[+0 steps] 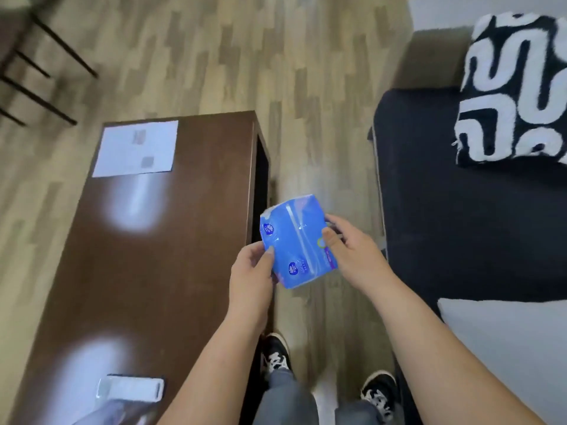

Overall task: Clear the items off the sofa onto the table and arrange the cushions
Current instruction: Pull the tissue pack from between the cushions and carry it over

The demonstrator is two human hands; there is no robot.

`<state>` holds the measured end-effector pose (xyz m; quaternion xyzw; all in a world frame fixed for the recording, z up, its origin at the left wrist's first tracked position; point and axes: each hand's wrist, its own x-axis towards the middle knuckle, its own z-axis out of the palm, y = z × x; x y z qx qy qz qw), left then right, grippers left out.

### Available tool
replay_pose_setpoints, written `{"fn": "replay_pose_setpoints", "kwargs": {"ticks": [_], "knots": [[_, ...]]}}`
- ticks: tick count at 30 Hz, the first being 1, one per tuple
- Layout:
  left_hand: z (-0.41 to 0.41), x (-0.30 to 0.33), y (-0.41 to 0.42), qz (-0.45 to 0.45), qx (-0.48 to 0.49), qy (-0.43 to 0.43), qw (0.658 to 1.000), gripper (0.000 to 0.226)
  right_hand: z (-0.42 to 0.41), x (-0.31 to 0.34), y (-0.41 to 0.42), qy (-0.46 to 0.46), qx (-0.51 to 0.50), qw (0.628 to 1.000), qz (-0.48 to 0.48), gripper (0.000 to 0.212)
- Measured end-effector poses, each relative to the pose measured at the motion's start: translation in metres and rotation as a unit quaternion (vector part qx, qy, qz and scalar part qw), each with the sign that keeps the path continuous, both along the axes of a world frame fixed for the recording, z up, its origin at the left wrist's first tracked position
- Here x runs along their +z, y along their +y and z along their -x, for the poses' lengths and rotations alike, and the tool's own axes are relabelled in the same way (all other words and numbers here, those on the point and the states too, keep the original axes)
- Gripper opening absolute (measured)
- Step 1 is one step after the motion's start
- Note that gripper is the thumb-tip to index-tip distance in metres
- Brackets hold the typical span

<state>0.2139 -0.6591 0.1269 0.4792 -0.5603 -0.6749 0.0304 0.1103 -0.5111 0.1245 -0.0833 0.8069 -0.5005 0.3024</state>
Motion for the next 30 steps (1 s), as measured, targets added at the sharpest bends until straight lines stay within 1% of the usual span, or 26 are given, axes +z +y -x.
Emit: {"fn": "replay_pose_setpoints", "kwargs": {"ticks": [4,6,9,12,14,16,19,23,26,28,30], "knots": [[-0.046,-0.012,-0.052,-0.075,0.121,0.003,0.99,0.022,-0.021,-0.02,-0.075,0.009,0.094,0.995,-0.019,0.033],[-0.067,-0.015,-0.072,-0.106,0.155,0.004,0.982,0.021,-0.031,-0.032,-0.106,0.018,0.143,0.989,-0.037,0.034],[-0.099,-0.022,-0.103,-0.083,0.185,-0.016,0.979,0.019,-0.052,-0.051,-0.156,0.025,0.205,0.977,-0.056,0.033],[-0.127,-0.035,-0.129,-0.053,0.206,-0.045,0.976,0.032,-0.074,-0.067,-0.198,0.044,0.273,0.959,-0.065,0.033],[-0.151,-0.05,-0.146,-0.03,0.225,-0.077,0.971,0.034,-0.095,-0.08,-0.229,0.06,0.318,0.943,-0.079,0.032],[-0.172,-0.064,-0.159,-0.018,0.247,-0.102,0.963,0.034,-0.115,-0.091,-0.255,0.055,0.347,0.931,-0.1,0.032],[-0.207,-0.085,-0.176,-0.041,0.296,-0.131,0.945,0.035,-0.151,-0.11,-0.292,0.034,0.398,0.908,-0.127,0.035],[-0.241,-0.103,-0.194,-0.076,0.343,-0.142,0.925,0.042,-0.192,-0.133,-0.331,0.013,0.451,0.878,-0.158,0.037],[-0.259,-0.117,-0.208,-0.091,0.381,-0.146,0.909,0.04,-0.218,-0.151,-0.358,0.015,0.49,0.851,-0.186,0.038],[-0.267,-0.124,-0.214,-0.098,0.39,-0.153,0.903,0.034,-0.228,-0.16,-0.37,0.012,0.496,0.847,-0.191,0.037],[-0.272,-0.128,-0.216,-0.094,0.381,-0.16,0.906,0.027,-0.236,-0.168,-0.38,0.017,0.496,0.848,-0.183,0.032]]}}
